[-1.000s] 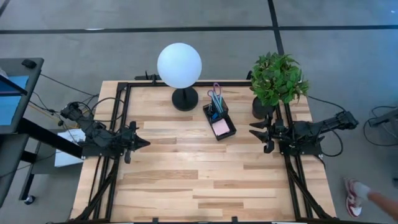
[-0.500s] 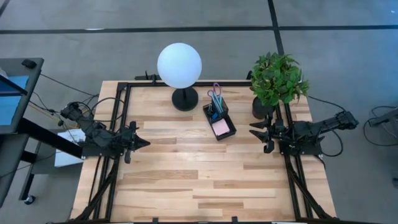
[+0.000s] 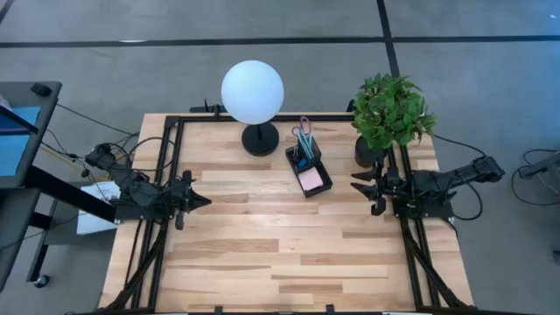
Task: Pick and place office supplies into organizer
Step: Return to Home Position
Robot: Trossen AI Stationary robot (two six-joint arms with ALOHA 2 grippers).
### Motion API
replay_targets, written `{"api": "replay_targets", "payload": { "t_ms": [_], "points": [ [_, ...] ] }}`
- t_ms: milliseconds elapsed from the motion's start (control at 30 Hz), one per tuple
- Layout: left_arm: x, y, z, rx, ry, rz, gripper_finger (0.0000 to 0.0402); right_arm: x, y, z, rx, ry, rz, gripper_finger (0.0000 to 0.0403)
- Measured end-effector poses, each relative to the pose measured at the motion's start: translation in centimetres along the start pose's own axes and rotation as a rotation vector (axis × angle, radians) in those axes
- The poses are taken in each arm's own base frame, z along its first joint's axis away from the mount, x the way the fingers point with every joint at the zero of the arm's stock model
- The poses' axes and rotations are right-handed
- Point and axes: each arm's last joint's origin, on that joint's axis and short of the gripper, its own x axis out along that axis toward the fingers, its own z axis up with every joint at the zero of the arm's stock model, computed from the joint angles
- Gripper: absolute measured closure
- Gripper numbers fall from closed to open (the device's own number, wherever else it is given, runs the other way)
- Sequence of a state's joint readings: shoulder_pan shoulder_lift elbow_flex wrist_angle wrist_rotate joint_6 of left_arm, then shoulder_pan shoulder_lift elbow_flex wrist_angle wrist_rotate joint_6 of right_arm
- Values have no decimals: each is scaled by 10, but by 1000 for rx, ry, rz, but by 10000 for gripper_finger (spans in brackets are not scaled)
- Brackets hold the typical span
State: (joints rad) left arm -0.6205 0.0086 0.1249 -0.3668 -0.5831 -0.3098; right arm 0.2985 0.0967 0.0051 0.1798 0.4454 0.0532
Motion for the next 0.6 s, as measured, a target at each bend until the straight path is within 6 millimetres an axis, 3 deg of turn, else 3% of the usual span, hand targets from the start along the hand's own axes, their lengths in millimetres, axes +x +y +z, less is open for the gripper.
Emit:
{"api": "replay_targets", "payload": {
  "t_ms": [600],
  "points": [
    [0,0,0,2,0,0,401,0,0,0,-1,0,0,266]
  ]
}}
